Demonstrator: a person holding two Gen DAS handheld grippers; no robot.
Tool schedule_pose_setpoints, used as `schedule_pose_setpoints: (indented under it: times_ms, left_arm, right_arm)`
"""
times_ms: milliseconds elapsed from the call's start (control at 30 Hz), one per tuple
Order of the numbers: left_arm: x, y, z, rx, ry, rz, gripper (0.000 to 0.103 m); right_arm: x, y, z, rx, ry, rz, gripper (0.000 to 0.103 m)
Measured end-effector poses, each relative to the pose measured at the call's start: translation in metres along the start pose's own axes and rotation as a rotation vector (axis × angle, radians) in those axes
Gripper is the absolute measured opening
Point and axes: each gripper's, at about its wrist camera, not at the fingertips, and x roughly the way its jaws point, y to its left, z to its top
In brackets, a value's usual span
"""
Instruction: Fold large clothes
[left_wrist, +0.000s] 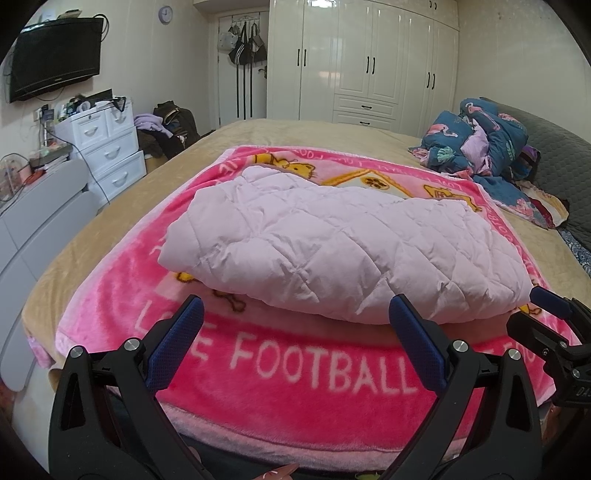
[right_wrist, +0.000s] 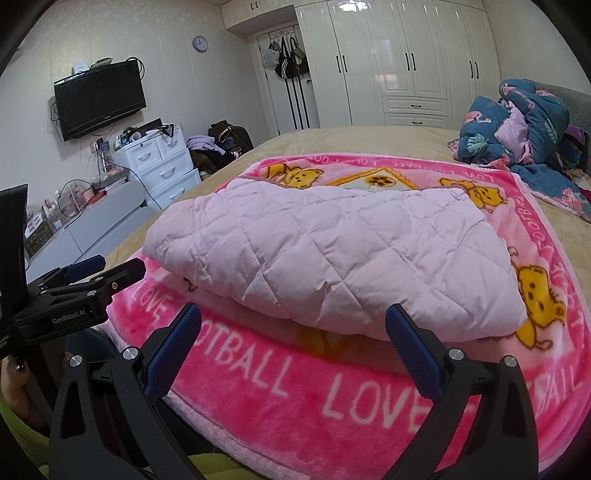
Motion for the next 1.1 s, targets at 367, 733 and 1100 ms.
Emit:
schedule_pose_setpoints:
  times_ms: [367, 733, 1100]
  left_arm:
    - [-0.001, 0.003, 0.0, 0.001, 0.003, 0.006, 0.094]
    - [-0.001, 0.02, -0.001, 0.014, 0.012, 0.021, 0.094]
    - [0.013, 0.028, -0.004, 0.031, 0.039, 0.046, 0.094]
  right_arm:
    - [0.0, 0.0, 0.0, 0.0, 0.001, 0.001, 0.099]
    - [0.0, 0.0, 0.0, 0.001, 0.002, -0.002, 0.099]
    - [0.003, -0.009, -0.007, 0.04, 0.017, -0.046, 0.099]
